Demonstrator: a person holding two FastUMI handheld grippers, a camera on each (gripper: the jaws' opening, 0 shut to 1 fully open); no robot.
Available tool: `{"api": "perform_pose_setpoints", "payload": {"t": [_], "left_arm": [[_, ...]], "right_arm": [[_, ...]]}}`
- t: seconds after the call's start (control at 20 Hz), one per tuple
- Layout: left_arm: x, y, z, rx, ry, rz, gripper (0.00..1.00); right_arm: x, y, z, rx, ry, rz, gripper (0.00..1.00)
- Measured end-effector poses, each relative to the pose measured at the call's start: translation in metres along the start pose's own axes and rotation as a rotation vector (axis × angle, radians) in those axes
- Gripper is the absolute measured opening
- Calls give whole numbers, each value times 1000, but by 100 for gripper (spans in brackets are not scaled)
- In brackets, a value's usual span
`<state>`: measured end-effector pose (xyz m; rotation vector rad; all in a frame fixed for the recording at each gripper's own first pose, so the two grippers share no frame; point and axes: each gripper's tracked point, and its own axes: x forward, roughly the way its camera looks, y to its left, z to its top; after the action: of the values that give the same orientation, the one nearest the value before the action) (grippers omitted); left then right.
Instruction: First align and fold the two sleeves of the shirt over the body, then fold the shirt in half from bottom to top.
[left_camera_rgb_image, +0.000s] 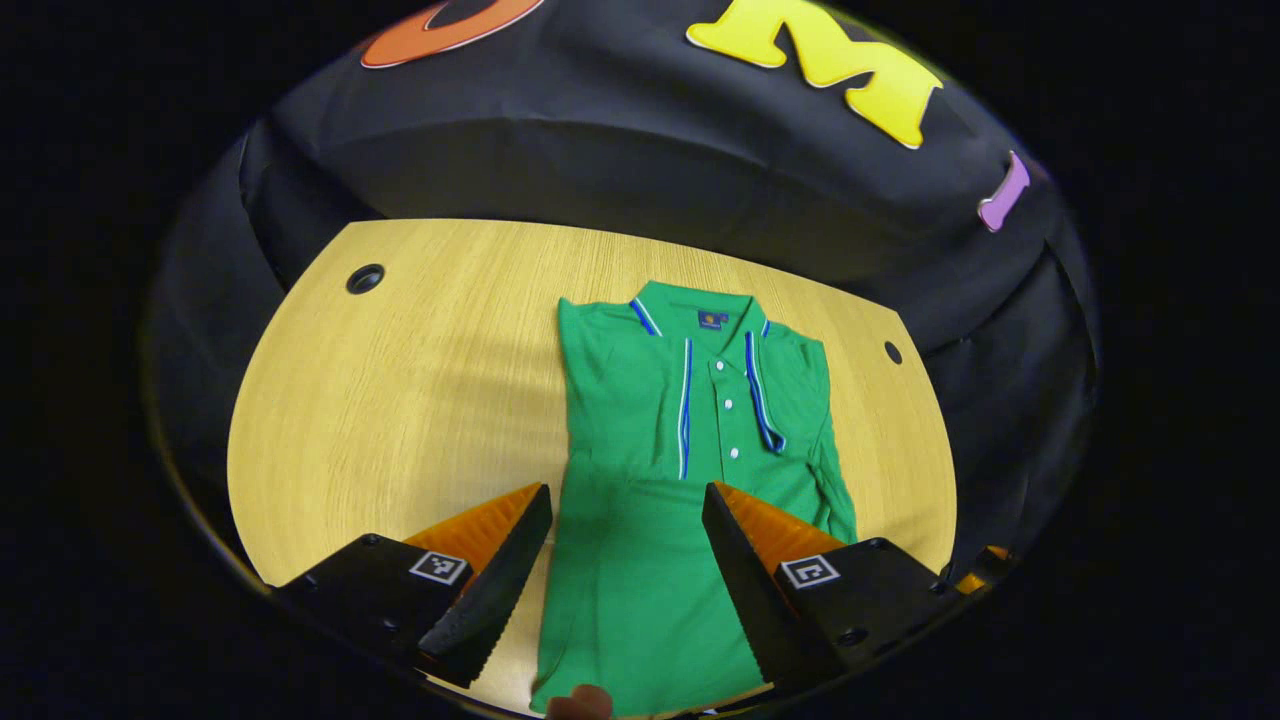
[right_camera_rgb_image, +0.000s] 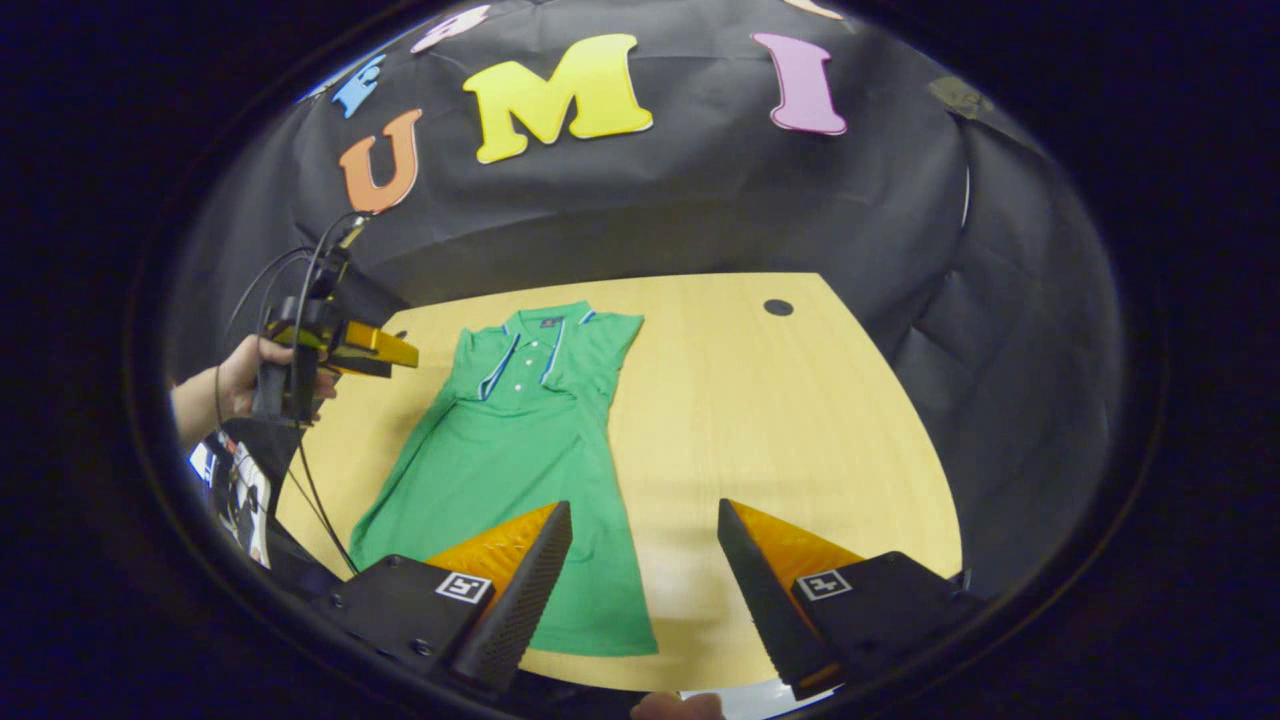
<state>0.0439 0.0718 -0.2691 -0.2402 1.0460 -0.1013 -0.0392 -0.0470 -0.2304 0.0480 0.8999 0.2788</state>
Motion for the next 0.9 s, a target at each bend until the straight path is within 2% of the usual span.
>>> {"api": "perform_pose_setpoints", "payload": {"t": [0.1, 0.25, 0.4, 0.45, 0.75, 0.9], "left_arm": [[-25, 10, -33, 34, -32, 21, 98], [-49, 20, -97, 99, -18, 39, 98], [-66, 23, -167, 91, 36, 20, 100], [-71, 28, -183, 101, 49, 26, 98], [-103, 49, -253, 168, 61, 56, 98], [-93, 54, -271, 182, 75, 37, 98]], "right_arm": [[3, 8, -11, -33, 18, 21, 92], [6, 14, -41, -97, 85, 52, 94], [-1, 18, -73, -151, 153, 91, 94], [-4, 17, -83, -182, 173, 92, 94], [-9, -2, -142, -353, 274, 67, 95], [-3, -2, -170, -383, 343, 83, 92]]}}
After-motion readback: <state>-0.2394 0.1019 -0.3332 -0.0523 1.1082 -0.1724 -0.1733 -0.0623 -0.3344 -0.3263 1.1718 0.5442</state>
